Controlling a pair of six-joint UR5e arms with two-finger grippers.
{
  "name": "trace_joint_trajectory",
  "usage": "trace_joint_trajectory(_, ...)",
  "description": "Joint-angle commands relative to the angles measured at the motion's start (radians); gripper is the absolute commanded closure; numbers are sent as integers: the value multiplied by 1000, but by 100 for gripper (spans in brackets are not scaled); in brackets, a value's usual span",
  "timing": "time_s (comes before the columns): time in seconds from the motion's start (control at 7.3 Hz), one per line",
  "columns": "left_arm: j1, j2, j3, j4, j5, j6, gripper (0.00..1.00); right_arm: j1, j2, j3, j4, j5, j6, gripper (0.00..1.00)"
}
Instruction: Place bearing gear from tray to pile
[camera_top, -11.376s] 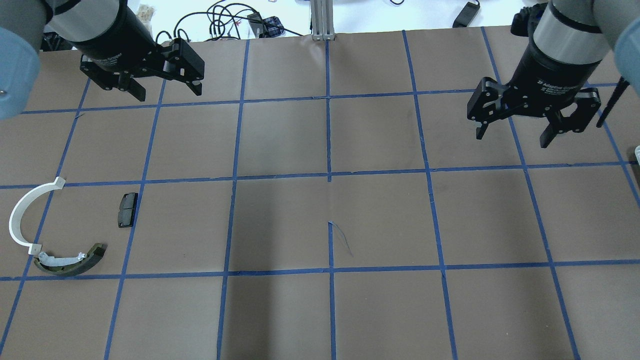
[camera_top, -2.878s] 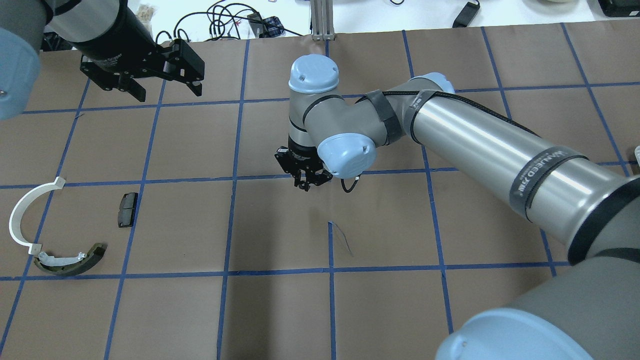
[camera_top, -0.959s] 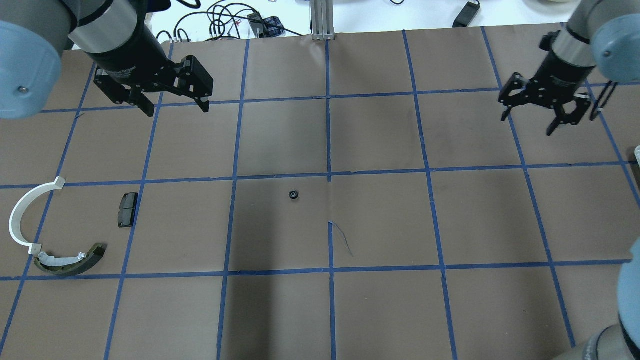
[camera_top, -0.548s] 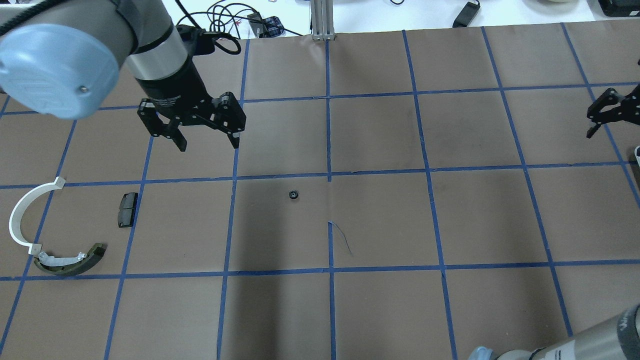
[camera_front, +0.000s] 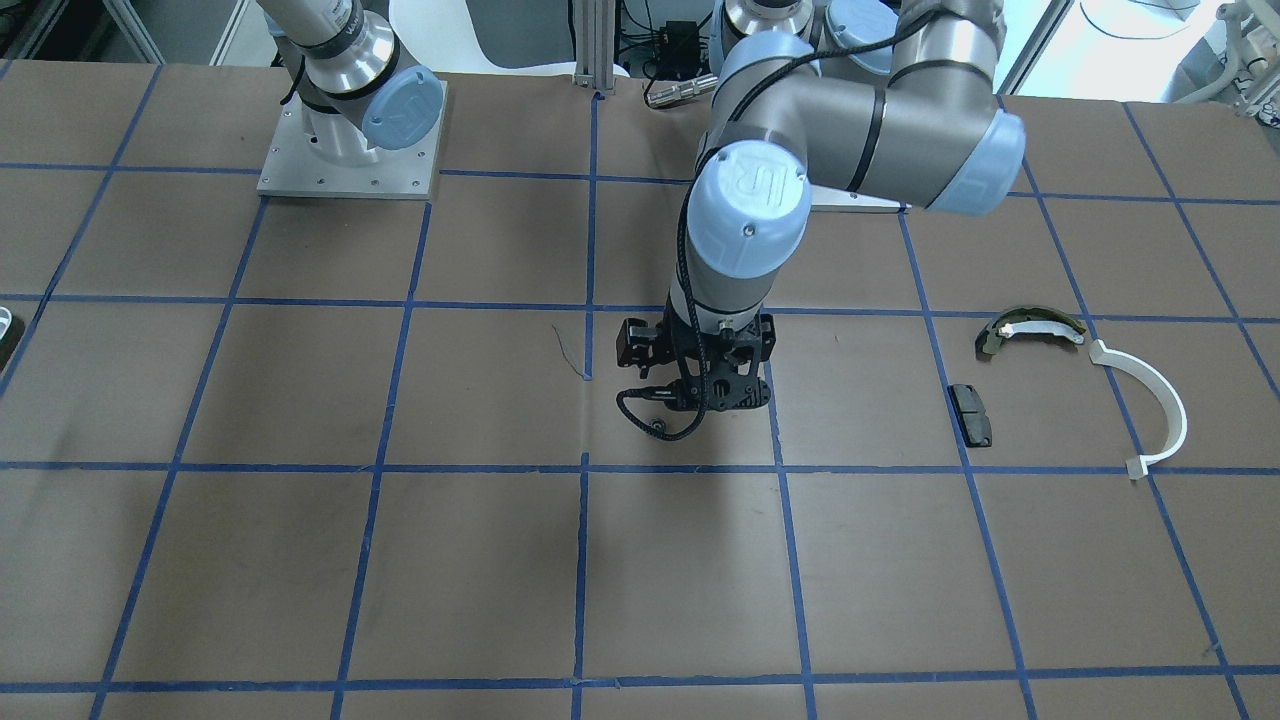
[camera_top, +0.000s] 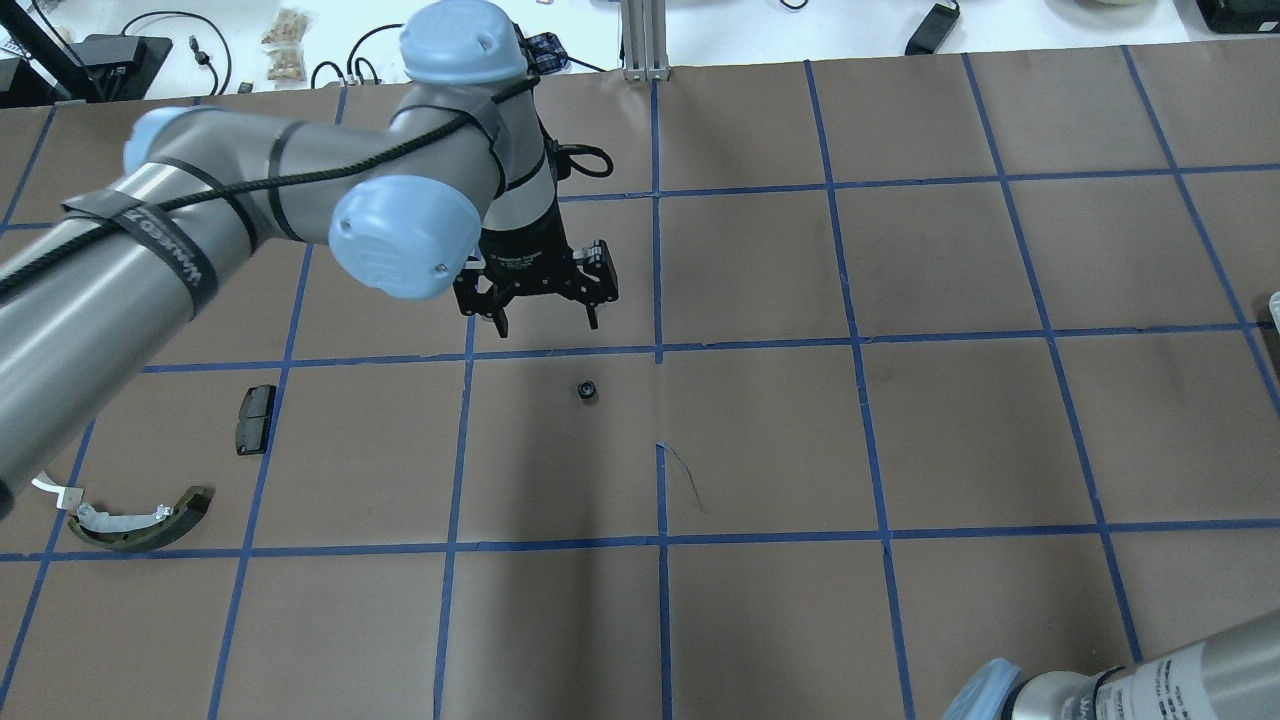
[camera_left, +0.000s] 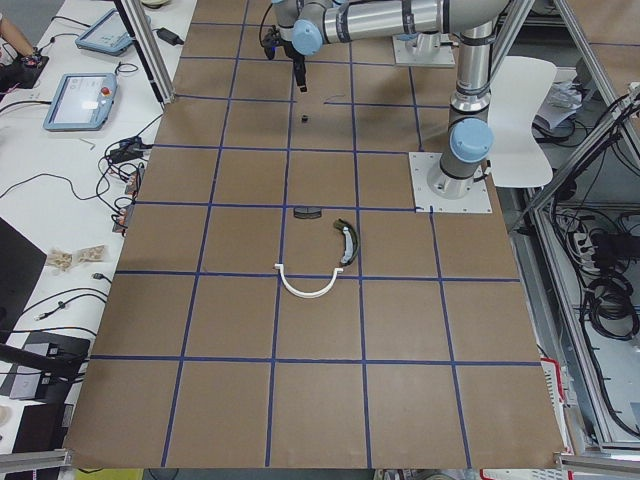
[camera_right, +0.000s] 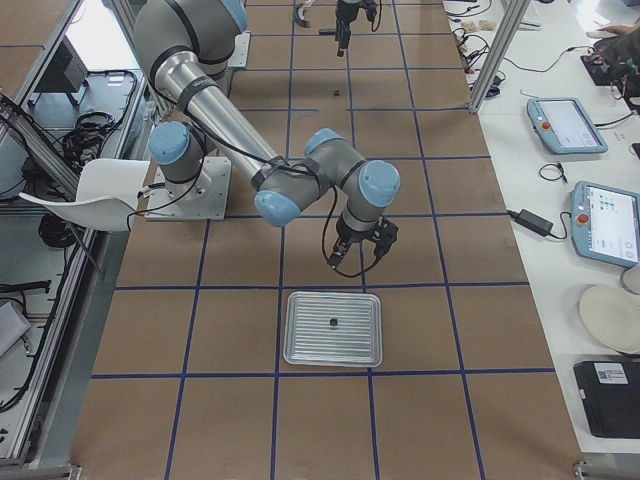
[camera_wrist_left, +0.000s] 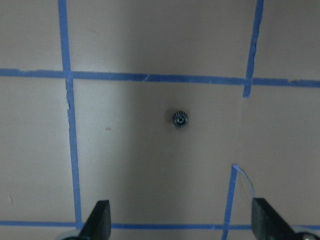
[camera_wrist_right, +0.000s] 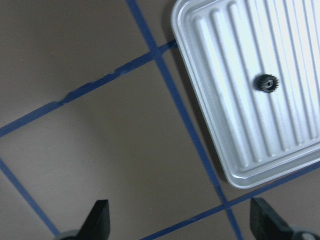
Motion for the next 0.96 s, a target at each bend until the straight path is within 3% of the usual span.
trace_joint_trajectory(0.0,-10,-68,-156,286,34,3,2,-92,65,-5,-136,-21,-143,0)
trace_joint_trajectory(0.14,-14,-82,-216,391,28,0,2,-95,117,-5,-210,-19,-174,0)
trace_joint_trajectory(0.41,-33,-106,-246,435,35,-6,2,-100,193,-10,-312,-13,-177,1)
trace_joint_trajectory(0.55,-41,-113,-243,438,37,-10,3,-100,208,-2,-312,-10,-173,6)
trace_joint_trajectory(0.69,-46,-129,-246,479,37,-32,5,-100,235,-13,-313,-10,-171,21)
trace_joint_trajectory(0.82,-50,-145,-244,507,37,-49,8,-100,242,-7,-313,-11,-167,22)
